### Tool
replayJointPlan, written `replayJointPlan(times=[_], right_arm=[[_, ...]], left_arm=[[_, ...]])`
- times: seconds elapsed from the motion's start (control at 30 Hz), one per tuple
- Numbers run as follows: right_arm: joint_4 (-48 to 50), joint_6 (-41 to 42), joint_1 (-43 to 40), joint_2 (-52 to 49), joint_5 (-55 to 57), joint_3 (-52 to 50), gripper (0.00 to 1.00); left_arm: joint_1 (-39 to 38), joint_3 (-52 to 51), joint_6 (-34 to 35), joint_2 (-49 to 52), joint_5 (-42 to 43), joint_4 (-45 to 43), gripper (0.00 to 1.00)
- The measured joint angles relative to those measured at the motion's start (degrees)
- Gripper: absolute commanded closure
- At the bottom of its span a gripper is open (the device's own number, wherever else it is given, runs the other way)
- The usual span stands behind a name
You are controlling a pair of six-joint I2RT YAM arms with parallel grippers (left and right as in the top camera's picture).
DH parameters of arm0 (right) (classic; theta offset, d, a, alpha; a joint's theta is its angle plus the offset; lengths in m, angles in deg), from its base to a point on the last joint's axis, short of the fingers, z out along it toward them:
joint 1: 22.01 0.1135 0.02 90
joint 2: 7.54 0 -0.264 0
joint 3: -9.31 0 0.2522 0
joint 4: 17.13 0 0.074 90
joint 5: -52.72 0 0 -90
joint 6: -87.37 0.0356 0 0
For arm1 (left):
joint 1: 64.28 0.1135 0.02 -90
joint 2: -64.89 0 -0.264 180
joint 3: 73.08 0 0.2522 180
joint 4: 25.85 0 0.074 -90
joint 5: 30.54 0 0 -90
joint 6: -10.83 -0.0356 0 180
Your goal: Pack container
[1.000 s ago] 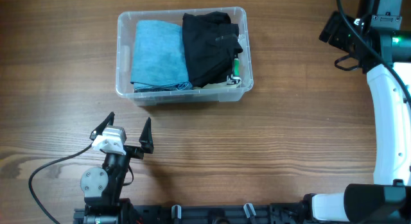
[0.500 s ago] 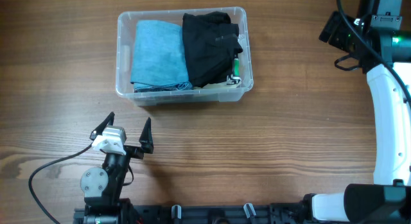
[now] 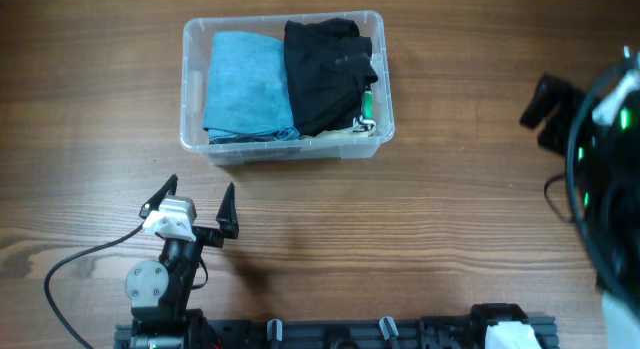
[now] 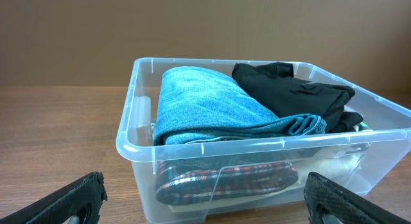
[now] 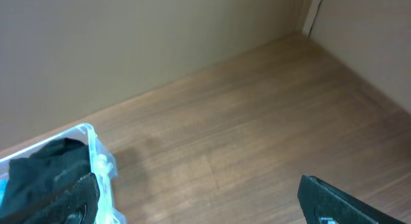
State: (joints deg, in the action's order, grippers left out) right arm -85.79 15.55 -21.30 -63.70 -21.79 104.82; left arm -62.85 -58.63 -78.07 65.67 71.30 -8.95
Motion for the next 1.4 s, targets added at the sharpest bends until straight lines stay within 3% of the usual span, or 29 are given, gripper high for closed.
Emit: replayJointPlan(times=[0.17, 0.33, 0.6, 0.9, 1.07, 1.4], right_arm=[[16.5, -1.2, 0.0, 11.8, -3.1, -17.5, 0.0], [43.7, -12.1, 0.0, 19.4, -16.9, -38.4, 0.0], [66.1, -15.8, -1.6, 33.3, -27.4, -61.4, 0.0], [67.6, -16.0, 0.3, 47.8, -28.5, -72.8, 0.0], [65.6, -19.1, 4.2, 50.1, -25.7, -74.9, 0.0], [60.6, -21.6, 4.3, 54.0, -25.5, -78.4, 0.0]], left_arm=[[0.0, 0.0, 0.0, 0.0, 0.0, 0.1, 0.0], [0.0, 0.0, 0.0, 0.0, 0.0, 0.1, 0.0], [0.0, 0.0, 0.0, 0.0, 0.0, 0.0, 0.0], [0.0, 0.0, 0.0, 0.0, 0.0, 0.0, 0.0], [0.0, 0.0, 0.0, 0.0, 0.0, 0.1, 0.0], [0.0, 0.0, 0.0, 0.0, 0.0, 0.1, 0.0]])
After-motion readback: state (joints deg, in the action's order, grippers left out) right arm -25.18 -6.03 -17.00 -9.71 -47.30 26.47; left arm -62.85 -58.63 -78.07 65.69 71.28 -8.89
